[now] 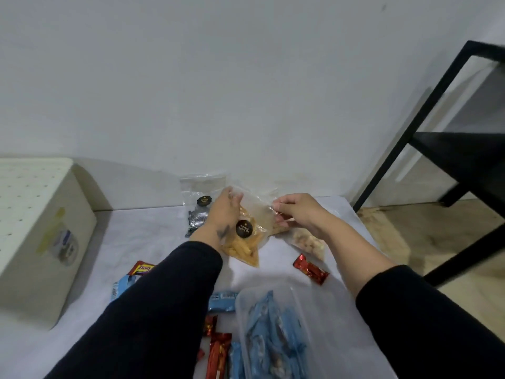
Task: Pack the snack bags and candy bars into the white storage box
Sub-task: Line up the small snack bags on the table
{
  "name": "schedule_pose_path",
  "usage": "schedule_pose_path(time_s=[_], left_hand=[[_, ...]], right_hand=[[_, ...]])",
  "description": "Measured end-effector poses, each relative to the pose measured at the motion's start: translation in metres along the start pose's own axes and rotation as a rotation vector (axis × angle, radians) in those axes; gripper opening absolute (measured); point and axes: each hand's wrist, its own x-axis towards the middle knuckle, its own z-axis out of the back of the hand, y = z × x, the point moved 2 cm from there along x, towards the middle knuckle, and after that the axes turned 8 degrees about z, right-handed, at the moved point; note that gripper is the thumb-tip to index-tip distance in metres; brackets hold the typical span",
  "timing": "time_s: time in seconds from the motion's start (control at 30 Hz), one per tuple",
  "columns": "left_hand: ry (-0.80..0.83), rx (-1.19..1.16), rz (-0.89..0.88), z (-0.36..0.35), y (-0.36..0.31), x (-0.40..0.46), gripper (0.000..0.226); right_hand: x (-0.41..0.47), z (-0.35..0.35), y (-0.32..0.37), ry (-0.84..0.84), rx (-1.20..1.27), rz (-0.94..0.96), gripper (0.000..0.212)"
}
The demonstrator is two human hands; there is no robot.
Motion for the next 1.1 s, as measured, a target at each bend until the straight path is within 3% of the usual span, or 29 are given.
schedule_pose_path(time_s=[0.2, 0.3, 0.47, 1.1], left_hand=[[0.011, -0.203, -0.099, -0.001, -0.011, -0.016, 0.016], [0.031, -0.207, -0.133, -0.003, -0.008, -0.02, 0.015], [0.043, -0.34, -0.109, -0.007, -0.008, -0.022, 0.012], [0.007, -0.413, -0.065, -0.003, -0.004, -0.022, 0.014]], right_hand=[[-0.022, 0.02, -0.002, -0.115, -0.185, 0.107, 0.009], [-0.025, 0.027, -0.003, -0.141, -0.433, 0.19, 0.009], [-0.028, 0.026, -0.003, -0.147, -0.592, 0.233, 0.013], [-0.017, 0.009, -0.014, -0.214, -0.269, 0.239, 0.004]])
